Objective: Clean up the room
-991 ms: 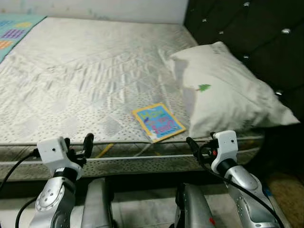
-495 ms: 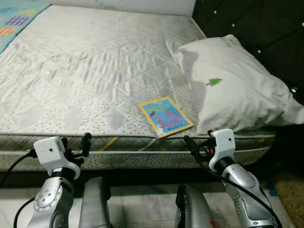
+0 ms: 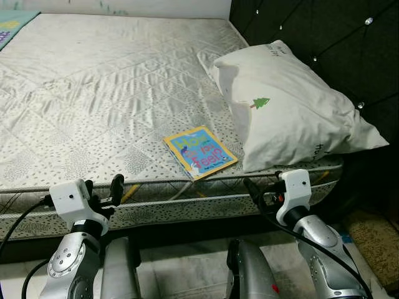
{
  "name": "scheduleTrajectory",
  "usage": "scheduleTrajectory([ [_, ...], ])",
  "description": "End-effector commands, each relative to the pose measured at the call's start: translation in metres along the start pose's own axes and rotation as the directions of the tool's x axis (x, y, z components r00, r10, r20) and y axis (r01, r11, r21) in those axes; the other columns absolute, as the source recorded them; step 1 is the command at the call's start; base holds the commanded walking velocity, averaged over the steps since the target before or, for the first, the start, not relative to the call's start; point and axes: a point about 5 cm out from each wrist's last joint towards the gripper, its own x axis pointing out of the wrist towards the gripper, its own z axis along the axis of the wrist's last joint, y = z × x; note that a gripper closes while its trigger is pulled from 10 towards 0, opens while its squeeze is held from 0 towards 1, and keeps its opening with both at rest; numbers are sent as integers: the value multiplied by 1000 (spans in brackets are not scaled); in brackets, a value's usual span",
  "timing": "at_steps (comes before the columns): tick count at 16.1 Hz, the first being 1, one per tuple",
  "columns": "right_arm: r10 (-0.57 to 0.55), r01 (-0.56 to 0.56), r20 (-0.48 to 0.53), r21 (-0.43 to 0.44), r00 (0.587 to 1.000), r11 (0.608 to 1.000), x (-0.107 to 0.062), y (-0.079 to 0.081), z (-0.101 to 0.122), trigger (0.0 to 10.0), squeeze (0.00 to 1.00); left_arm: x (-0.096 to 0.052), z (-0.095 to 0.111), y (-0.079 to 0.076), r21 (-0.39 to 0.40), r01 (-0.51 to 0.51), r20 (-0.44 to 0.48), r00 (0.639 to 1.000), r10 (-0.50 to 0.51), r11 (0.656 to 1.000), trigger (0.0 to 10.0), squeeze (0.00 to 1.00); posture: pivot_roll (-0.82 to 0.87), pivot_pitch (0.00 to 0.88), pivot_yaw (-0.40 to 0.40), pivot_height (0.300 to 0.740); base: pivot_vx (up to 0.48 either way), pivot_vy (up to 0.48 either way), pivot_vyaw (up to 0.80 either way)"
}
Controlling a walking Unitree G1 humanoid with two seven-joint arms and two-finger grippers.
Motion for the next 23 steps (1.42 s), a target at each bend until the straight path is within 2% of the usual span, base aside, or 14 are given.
scheduleTrajectory([
  [1, -5, 5, -1, -4, 1000, 1000, -1, -3, 0, 10000, 0, 0, 1, -1, 5, 5, 5, 1000, -5, 1000, 10000, 0, -21, 66, -71, 514, 0, 0, 0],
  [10, -5, 5, -1, -4, 1000, 1000, -1, -3, 0, 10000, 0, 0, 1, -1, 5, 5, 5, 1000, -5, 1000, 10000, 0, -21, 66, -71, 514, 0, 0, 0],
  [12, 2, -2, 11, -17, 1000, 1000, 0, -2, 4, 10000, 0, 1, 2, -1, 3, 9, 5, 1000, -9, 1000, 10000, 0, -25, 88, -69, 514, 251, 0, 800],
  [14, -4, 4, 9, -8, 1000, 1000, 1, -3, 4, 10000, 0, 1, 0, 0, 4, -9, -11, 1000, 9, 1000, 10000, 0, -25, 87, -70, 514, 0, 0, 0],
  [16, 2, -1, 15, -22, 1000, 1000, 1, -2, 5, 10000, 0, 1, 1, -3, 2, 16, 6, 1000, -16, 1000, 10000, 0, -24, 82, -70, 514, 0, 0, 0],
  [19, 2, -1, 18, -30, 1000, 1000, 1, -2, 5, 10000, 0, 1, 2, -3, -1, 22, 7, 1000, -22, 1000, 10000, 0, -24, 82, -70, 514, 311, 0, 790],
  [23, -4, 5, 16, -22, 1000, 1000, 2, -3, 4, 10000, 0, 1, 1, -4, -1, 26, 8, 1000, -26, 1000, 10000, 0, -21, 73, -69, 514, 340, 0, 222],
])
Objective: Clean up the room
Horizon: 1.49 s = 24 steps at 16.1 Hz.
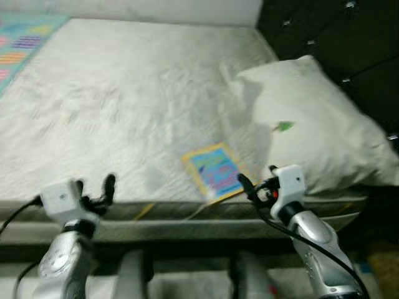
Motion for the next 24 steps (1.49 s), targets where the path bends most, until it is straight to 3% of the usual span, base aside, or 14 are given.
scheduleTrajectory([
  [1, -10, 10, -4, 10, 1000, 1000, 1, -2, -1, 10000, 0, -1, -1, 3, 12, 4, -12, 1000, -4, 1000, 10000, 0, -21, 73, -69, 514, 341, 0, 0],
  [13, -2, 2, -27, 33, 1000, 999, 8, -7, 3, 10000, 0, -4, -7, 2, -7, -31, -53, 998, 30, 1000, 10000, 0, -7, 89, -73, 514, 43, 0, 0],
  [16, 60, -50, -153, 69, 986, 996, 28, 11, -2, 10000, 0, -9, -4, -2, -20, -14, -64, 998, 13, 1000, 10000, 0, 18, 115, -74, 514, 0, 0, 0],
  [19, 150, -139, -132, 93, 980, 986, 40, 36, 7, 10000, 0, -17, 2, -12, -39, 27, -63, 998, -29, 999, 10000, 0, 42, 149, -82, 514, 0, 0, 0],
  [24, 201, -185, -178, 99, 963, 978, 60, 68, 0, 10000, 0, -30, 0, -31, -70, 101, -115, 987, -109, 992, 10000, 0, 66, 182, -80, 514, 0, 0, 0],
])
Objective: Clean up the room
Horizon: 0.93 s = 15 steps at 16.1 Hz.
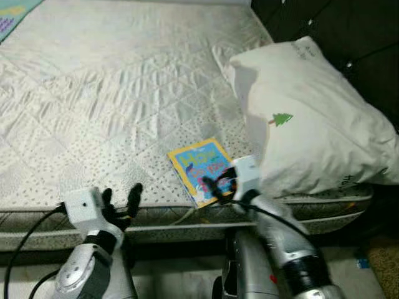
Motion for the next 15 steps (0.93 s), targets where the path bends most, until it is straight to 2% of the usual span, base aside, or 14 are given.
scheduleTrajectory([
  [1, -11, 11, -22, -29, 1000, 1000, 11, 5, -1, 10000, 0, -2, 2, -5, 2, 18, -10, 1000, -18, 1000, 10000, 0, 66, 182, -80, 514, 0, 0, 0],
  [3, -26, 25, -34, -31, 999, 999, 26, 15, 1, 10000, 0, -1, 3, -7, 2, 25, -14, 1000, -25, 1000, 10000, 0, 87, 185, -81, 514, 0, 0, 0],
  [6, -94, 93, -26, -31, 995, 995, 43, 18, 12, 10000, 0, -4, 6, -7, 7, 21, -11, 1000, -21, 1000, 10000, 0, 114, 184, -94, 514, 0, 0, 0],
  [9, -194, 191, -27, -70, 981, 979, 49, 4, 21, 10000, 0, -8, 5, -6, 7, 1, -15, 1000, -1, 1000, 10000, 0, 131, 186, -112, 514, 0, 0, 0],
  [12, -285, 280, -27, -128, 958, 951, 45, -20, 25, 10000, 0, -11, 4, -6, 1, -13, -15, 1000, 13, 1000, 10000, 0, 135, 190, -121, 514, 0, 0, 0],
  [13, -328, 316, -73, -139, 942, 938, 39, -35, 19, 10000, 0, -12, 3, -7, -1, -15, -20, 1000, 15, 1000, 10000, 0, 136, 193, -124, 514, 0, 0, 0],
  [15, -381, 354, -160, -173, 910, 919, 28, -55, 2, 10000, 0, -13, 2, -7, -5, -14, -31, 999, 14, 1000, 10000, 0, 135, 195, -125, 514, 0, 0, 0],
])
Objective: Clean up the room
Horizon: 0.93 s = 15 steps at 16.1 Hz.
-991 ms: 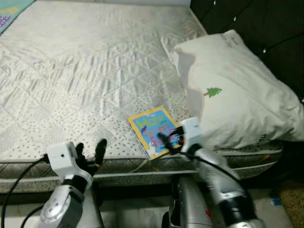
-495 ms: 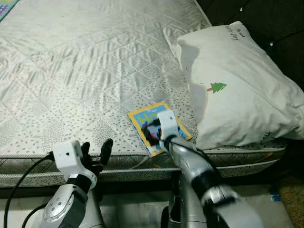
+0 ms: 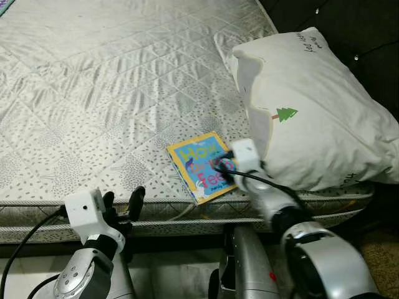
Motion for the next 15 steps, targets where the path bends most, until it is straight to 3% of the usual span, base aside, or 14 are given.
scheduleTrajectory([
  [1, -23, 23, -86, 6, 996, 1000, -2, -8, -20, 10000, 0, -2, -1, -1, 1, 3, -13, 1000, -3, 1000, 10000, 0, 134, 194, -124, 514, 0, 0, 0],
  [6, 19, -12, -174, 39, 984, 999, -5, -18, -37, 10000, 0, 0, -4, -1, -1, 13, -32, 999, -13, 1000, 10000, 0, 120, 181, -118, 514, 0, 0, 0],
  [15, 154, -139, -207, 83, 966, 987, -9, -21, -45, 10000, 0, 3, -3, 0, 5, 20, -30, 999, -20, 1000, 10000, 0, 121, 153, -122, 514, 0, 0, 0],
])
